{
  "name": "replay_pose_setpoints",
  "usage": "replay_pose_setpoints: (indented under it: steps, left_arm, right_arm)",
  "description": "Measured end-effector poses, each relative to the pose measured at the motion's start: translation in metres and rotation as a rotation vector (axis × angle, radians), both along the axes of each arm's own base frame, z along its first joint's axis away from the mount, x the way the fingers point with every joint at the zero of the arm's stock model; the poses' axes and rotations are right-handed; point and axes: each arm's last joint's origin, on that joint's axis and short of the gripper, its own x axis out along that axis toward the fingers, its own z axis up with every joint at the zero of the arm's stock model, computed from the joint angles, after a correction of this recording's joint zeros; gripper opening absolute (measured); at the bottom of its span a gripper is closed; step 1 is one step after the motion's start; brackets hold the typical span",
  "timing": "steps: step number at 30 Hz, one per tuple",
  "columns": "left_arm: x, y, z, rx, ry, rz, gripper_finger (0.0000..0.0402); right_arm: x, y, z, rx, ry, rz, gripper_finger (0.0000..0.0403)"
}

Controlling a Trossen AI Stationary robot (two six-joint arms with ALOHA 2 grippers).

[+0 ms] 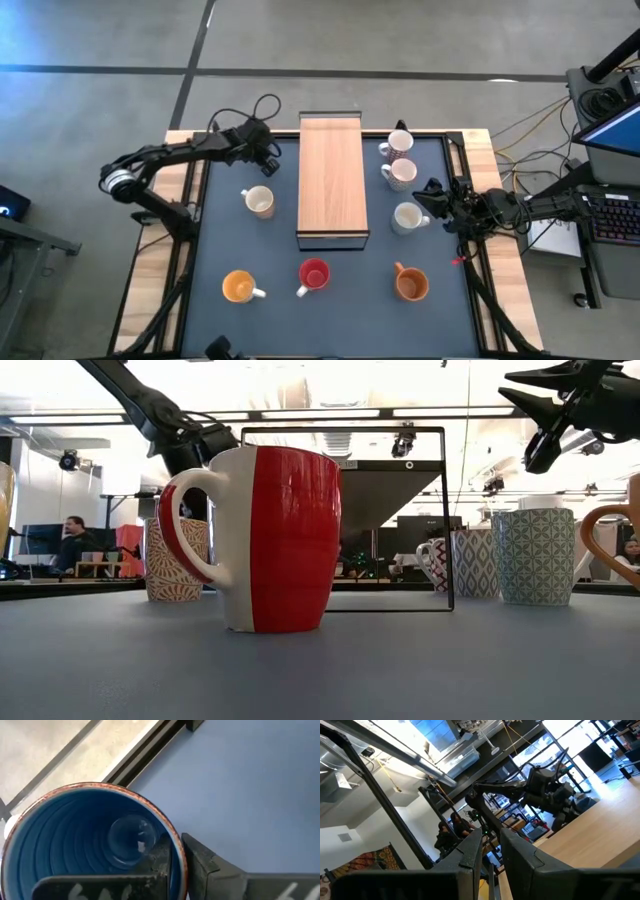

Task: Place coffee mugs
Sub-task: Put the blue mug on the shelf

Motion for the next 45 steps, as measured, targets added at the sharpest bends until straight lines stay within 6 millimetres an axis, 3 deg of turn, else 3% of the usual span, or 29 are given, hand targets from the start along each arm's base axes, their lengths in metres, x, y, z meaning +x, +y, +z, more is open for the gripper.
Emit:
replay_pose_setpoints:
  steps: [6, 13, 32, 35, 45]
  left_arm:
    - [0.002, -0.003, 0.031, 0.013, -0.027, -0.008, 0.0007]
    - [0.02, -0.011, 0.073, 0.049, -0.056, -0.08, 0.0007]
    - [0.05, -0.075, 0.133, 0.108, -0.15, -0.334, 0.0007]
    - [0.055, -0.084, 0.14, 0.117, -0.16, -0.379, 0.0007]
    - [0.062, -0.096, 0.136, 0.058, -0.182, -0.459, 0.0011]
  right_arm:
    - [0.0, 0.0, 0.0, 0.0, 0.0, 0.0, 0.0061]
    - [0.0, 0.0, 0.0, 0.0, 0.0, 0.0, 0.0061]
    - [0.0, 0.0, 0.0, 0.0, 0.0, 0.0, 0.0061]
    - [0.0, 0.0, 0.0, 0.0, 0.0, 0.0, 0.0061]
    - [0.0, 0.0, 0.0, 0.0, 0.0, 0.0, 0.0061]
